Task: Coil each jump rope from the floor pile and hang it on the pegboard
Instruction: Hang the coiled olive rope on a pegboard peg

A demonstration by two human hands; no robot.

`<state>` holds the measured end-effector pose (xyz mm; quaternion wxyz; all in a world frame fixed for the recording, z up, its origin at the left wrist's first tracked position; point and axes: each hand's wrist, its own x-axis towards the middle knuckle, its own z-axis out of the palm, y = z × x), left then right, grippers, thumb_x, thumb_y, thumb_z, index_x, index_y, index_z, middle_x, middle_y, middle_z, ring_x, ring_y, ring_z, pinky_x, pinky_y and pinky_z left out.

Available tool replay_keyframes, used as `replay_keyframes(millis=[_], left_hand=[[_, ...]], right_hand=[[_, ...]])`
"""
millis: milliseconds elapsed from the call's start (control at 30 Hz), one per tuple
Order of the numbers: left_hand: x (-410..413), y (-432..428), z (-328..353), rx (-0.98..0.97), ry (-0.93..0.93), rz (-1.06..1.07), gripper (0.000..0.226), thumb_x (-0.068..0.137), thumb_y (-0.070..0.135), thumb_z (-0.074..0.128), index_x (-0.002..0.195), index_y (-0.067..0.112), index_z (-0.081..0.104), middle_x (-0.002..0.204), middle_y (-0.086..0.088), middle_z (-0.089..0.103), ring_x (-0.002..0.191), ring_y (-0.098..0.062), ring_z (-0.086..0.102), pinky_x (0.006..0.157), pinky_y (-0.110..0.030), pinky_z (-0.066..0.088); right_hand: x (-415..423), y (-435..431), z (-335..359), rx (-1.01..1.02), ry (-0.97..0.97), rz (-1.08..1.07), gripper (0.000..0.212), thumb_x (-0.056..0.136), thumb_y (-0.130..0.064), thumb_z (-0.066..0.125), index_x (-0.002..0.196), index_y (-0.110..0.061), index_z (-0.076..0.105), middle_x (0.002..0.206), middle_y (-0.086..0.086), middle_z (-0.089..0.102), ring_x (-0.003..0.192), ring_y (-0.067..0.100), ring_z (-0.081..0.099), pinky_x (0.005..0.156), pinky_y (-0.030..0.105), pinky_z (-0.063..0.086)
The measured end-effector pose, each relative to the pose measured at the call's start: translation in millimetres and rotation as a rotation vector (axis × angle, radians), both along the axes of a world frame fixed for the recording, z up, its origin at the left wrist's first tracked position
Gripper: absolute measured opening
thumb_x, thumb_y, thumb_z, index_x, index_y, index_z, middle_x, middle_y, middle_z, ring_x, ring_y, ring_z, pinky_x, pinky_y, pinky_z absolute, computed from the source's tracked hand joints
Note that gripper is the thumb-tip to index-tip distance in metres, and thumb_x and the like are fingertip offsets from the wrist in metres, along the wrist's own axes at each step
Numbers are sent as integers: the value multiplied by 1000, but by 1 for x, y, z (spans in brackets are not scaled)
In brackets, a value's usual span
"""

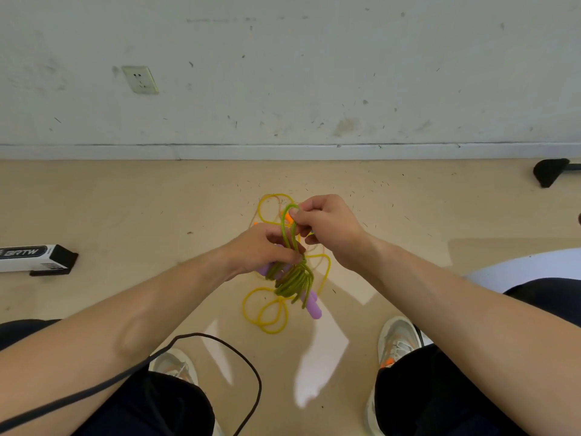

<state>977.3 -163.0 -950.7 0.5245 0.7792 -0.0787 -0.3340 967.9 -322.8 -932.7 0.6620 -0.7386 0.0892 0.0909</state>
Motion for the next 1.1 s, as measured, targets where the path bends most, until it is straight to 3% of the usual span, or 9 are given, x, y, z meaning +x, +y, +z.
replay_keyframes(millis=[200, 333, 467, 600, 700, 800, 933, 1000, 1100], left_hand=[[-1, -1, -2, 37, -64, 2, 14, 83, 12, 77, 89, 24, 74, 68, -4, 62, 63, -22, 60, 56, -27, 46], [4, 3, 1, -30, -18, 17, 11, 85, 9, 77, 90, 18, 75, 72, -2, 65, 68, -20, 63, 63, -31, 54], [4, 1, 1, -54, -32, 49, 13, 84, 7, 77, 76, 16, 71, 70, -4, 66, 64, -14, 65, 57, -25, 53], [13, -6, 10, -129, -128, 152, 9, 85, 10, 76, 85, 2, 71, 77, -15, 63, 70, -21, 60, 68, -31, 47], [17, -19, 17, -289, -92, 271, 15, 91, 8, 68, 92, -7, 70, 82, -17, 60, 73, -25, 59, 65, -31, 52], [26, -29, 16, -366, -64, 411, 14, 92, 10, 67, 90, -3, 72, 82, -19, 60, 68, -27, 61, 64, -35, 57], [68, -27, 24, -351, -104, 527, 10, 91, 13, 70, 89, 4, 75, 73, -14, 67, 69, -28, 64, 74, -47, 58], [100, -22, 29, -318, -146, 523, 8, 90, 13, 71, 85, 8, 76, 72, -10, 70, 66, -26, 66, 74, -48, 59], [156, -18, 31, -275, -208, 507, 12, 91, 14, 70, 81, 11, 76, 68, -7, 70, 65, -24, 67, 72, -48, 59]], right_hand=[[1, -3, 5, 70, -44, -63, 15, 92, -9, 66, 79, -4, 60, 66, 11, 61, 54, 13, 51, 51, 23, 46], [2, -5, 5, 126, -59, -109, 14, 95, -10, 64, 82, -5, 59, 58, 1, 60, 55, 13, 52, 51, 23, 47], [-1, -4, 6, 191, -37, -81, 9, 100, -14, 56, 93, -8, 55, 64, 1, 61, 62, 14, 58, 54, 24, 51], [6, -5, 16, 234, -54, -112, 9, 103, -18, 50, 95, -14, 51, 68, 1, 59, 59, 14, 64, 52, 22, 48], [16, -9, 24, 291, -65, -192, 8, 104, -19, 49, 100, -13, 51, 70, 0, 57, 61, 16, 63, 48, 22, 46], [30, -13, 29, 392, -40, -255, 11, 105, -18, 48, 97, -10, 50, 72, 3, 55, 64, 18, 61, 49, 23, 45], [73, -18, 32, 238, -82, -222, 20, 103, -23, 52, 85, -14, 56, 76, 2, 60, 73, 15, 60, 64, 28, 46], [103, -18, 33, 180, -109, -165, 15, 100, -24, 56, 88, -16, 59, 80, -4, 63, 77, 13, 59, 71, 30, 47], [153, -14, 29, 104, -158, -48, 2, 94, -14, 66, 94, -14, 64, 88, 1, 65, 80, 13, 61, 72, 26, 49]])
